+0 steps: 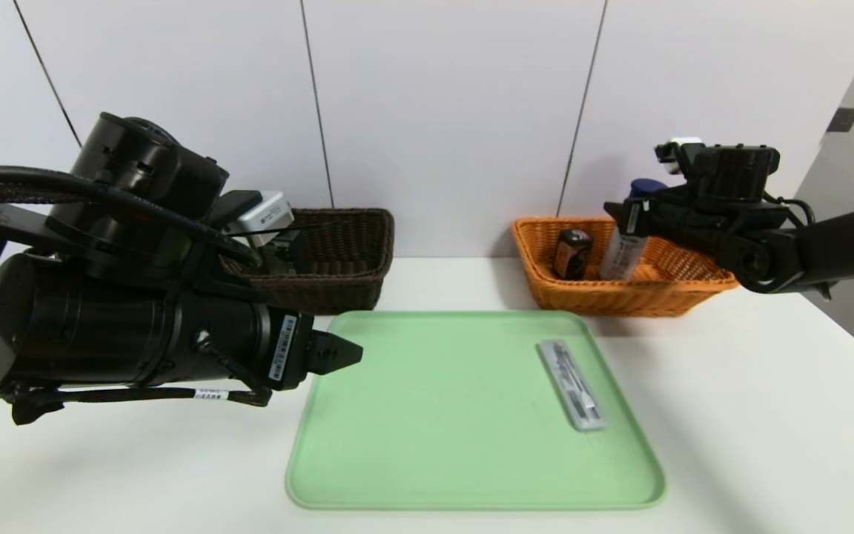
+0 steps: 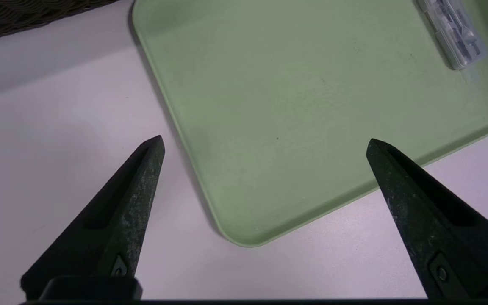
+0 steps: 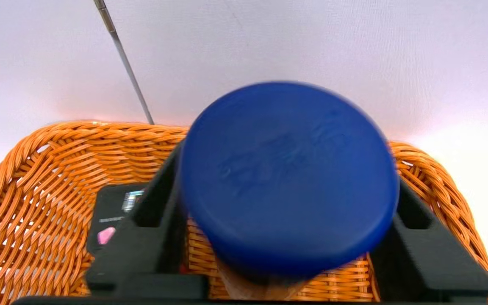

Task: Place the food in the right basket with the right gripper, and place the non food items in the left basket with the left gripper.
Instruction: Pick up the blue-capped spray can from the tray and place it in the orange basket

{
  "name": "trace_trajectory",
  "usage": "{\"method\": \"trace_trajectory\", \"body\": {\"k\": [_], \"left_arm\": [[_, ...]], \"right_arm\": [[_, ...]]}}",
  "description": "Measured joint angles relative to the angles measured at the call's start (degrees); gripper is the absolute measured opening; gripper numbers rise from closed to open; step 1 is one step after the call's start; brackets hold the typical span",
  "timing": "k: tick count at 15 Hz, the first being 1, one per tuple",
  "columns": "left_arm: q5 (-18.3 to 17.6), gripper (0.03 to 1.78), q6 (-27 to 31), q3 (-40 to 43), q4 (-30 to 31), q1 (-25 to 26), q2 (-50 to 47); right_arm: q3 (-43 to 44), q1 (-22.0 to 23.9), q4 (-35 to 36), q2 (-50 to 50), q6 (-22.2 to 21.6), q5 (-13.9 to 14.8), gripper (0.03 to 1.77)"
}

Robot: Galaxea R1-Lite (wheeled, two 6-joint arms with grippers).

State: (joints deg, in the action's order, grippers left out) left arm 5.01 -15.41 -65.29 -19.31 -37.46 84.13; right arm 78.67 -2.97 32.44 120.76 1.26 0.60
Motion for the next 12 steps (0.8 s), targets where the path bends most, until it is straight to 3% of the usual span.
{"method": "trace_trajectory", "body": {"k": [3, 6, 12], "left_arm": [[-0.02, 1.69, -0.05, -0.24, -0.01, 0.00, 0.00], [0.05, 1.69, -0.05, -0.44, 0.00, 0.01, -0.04], [0.02, 1.69, 0.06, -0.67, -0.01, 1.44, -0.32]], "right_arm": [[-1.30, 0.00, -0.39, -1.28, 0.04, -0.35, 1.37], [-3.91, 0.02, -1.90, -4.41, 0.01, -2.71, 1.47], [-7.34, 0.37, -11.33, -15.06, -0.16, -5.72, 1.60]]}}
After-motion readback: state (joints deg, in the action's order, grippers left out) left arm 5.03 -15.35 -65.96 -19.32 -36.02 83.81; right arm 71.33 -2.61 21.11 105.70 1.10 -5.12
